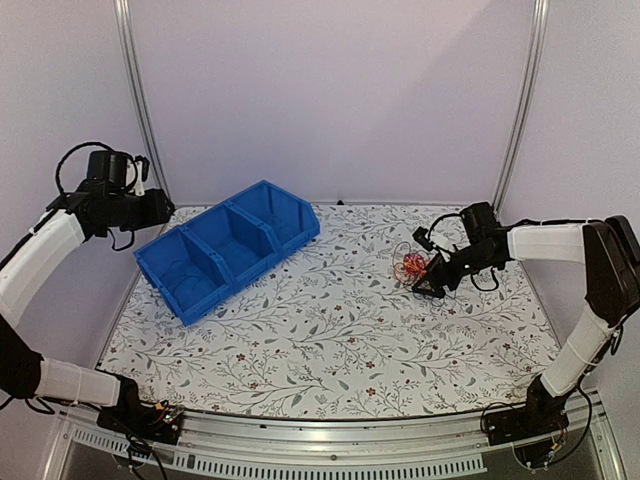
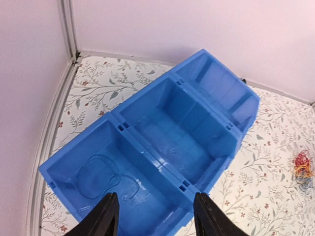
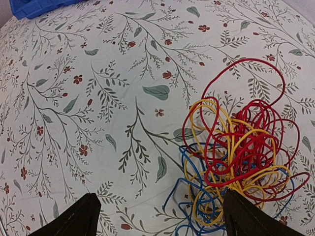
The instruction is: Untangle the cables
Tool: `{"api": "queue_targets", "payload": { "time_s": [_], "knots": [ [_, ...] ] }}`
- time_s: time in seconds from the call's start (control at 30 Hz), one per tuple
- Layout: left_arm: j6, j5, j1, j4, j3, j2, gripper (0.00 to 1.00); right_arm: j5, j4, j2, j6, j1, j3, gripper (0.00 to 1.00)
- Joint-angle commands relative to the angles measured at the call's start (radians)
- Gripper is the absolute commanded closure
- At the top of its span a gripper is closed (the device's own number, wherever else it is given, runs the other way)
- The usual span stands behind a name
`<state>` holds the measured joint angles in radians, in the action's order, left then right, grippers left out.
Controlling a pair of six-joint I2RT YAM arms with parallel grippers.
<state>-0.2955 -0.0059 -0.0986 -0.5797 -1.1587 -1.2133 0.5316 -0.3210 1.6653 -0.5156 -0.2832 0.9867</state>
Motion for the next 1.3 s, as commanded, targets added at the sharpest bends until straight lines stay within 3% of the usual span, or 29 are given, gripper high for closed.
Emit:
{"api": "queue_targets", "payload": {
  "time_s": [0.0,0.1,0.27,0.43,0.6,0.7,0.9,1.17,1.27],
  "knots": [
    [0.001,0.138,-0.084,0.122,0.056,0.093,0.50,-0.042,0.039,-0.085,0.074,0.057,0.050,0.12],
    [-0.025,0.103,-0.173,0.191,0.090,0.154,0.52,0.009,0.000,-0.100,0.126,0.166,0.138,0.19],
    [-0.025,0.108,-0.351,0.292,0.155,0.183,0.51,-0.072,-0.107,-0.002,0.076,0.193,0.277,0.29],
    [-0.023,0.132,-0.540,0.377,0.208,0.111,0.52,-0.043,-0.153,0.064,0.093,0.193,0.303,0.35],
    [-0.009,0.139,-0.695,0.550,0.256,-0.010,0.54,-0.081,-0.174,0.103,0.070,0.195,0.287,0.52],
    [-0.007,0.160,-0.751,0.563,0.213,-0.116,0.55,-0.124,-0.178,0.125,0.047,0.203,0.278,0.60],
    [-0.008,0.211,-0.776,0.608,0.163,-0.223,0.55,-0.181,-0.183,0.192,-0.034,0.209,0.262,0.60],
    [0.011,0.239,-0.776,0.621,0.173,-0.226,0.54,-0.188,-0.153,0.270,-0.103,0.208,0.283,0.42],
    [0.016,0.227,-0.776,0.617,0.178,-0.226,0.54,-0.199,-0.160,0.330,-0.092,0.208,0.327,0.40]
  ]
}}
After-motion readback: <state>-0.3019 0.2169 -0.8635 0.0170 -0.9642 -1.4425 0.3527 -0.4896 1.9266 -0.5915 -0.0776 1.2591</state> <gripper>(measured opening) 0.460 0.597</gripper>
